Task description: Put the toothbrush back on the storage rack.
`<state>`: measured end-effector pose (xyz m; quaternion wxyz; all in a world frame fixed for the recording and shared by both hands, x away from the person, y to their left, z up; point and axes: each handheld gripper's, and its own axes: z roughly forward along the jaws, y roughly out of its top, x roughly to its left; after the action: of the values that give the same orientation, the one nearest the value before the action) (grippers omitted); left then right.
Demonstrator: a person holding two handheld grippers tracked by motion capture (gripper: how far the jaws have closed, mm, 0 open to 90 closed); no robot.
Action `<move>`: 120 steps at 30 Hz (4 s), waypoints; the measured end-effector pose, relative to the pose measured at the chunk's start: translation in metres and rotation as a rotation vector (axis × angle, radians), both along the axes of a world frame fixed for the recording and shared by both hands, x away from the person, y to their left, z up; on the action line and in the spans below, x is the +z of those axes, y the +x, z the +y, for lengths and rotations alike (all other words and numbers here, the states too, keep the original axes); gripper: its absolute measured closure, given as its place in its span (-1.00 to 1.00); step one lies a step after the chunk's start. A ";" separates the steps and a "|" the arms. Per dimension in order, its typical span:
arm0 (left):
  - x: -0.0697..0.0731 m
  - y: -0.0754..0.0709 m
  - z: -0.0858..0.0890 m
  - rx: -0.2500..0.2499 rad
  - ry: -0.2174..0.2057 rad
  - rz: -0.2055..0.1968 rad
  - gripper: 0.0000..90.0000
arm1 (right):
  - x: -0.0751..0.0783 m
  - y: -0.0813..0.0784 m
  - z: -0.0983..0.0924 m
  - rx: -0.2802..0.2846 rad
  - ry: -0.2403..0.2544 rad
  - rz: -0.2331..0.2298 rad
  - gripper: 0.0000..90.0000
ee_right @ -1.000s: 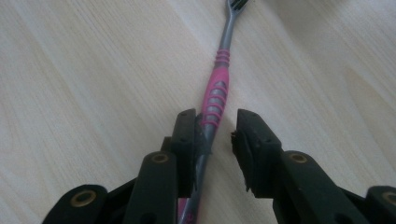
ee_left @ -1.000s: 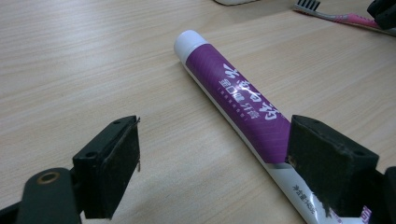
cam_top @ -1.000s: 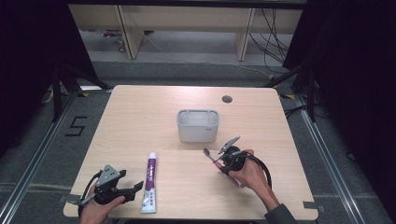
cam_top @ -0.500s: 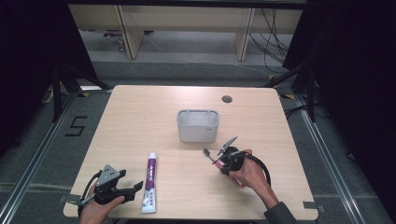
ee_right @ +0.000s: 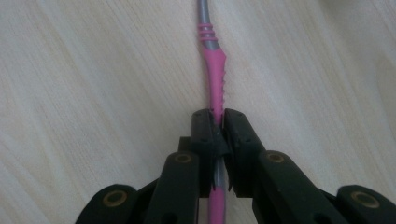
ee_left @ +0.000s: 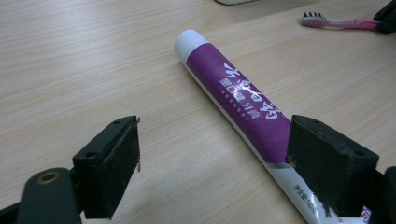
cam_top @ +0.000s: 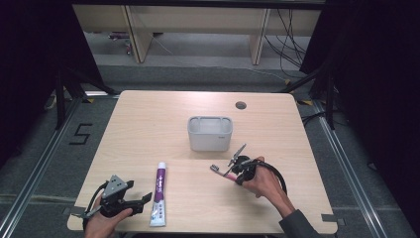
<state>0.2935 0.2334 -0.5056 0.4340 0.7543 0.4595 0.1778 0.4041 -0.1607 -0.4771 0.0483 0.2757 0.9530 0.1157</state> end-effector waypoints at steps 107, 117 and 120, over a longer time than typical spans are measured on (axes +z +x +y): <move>0.000 0.000 0.000 0.003 0.005 0.003 -0.63 | 0.097 0.052 -0.034 -0.153 0.661 -0.418 0.86; 0.000 0.000 0.000 0.000 0.002 0.001 -0.63 | 0.101 0.058 -0.032 -0.174 0.695 -0.420 0.86; 0.000 0.000 0.000 0.000 0.001 0.002 -0.63 | 0.102 0.061 -0.030 -0.176 0.702 -0.428 0.86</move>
<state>0.2937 0.2336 -0.5055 0.4332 0.7547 0.4596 0.1775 0.4654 -0.1910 -0.3756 0.1581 0.3255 0.7970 0.4836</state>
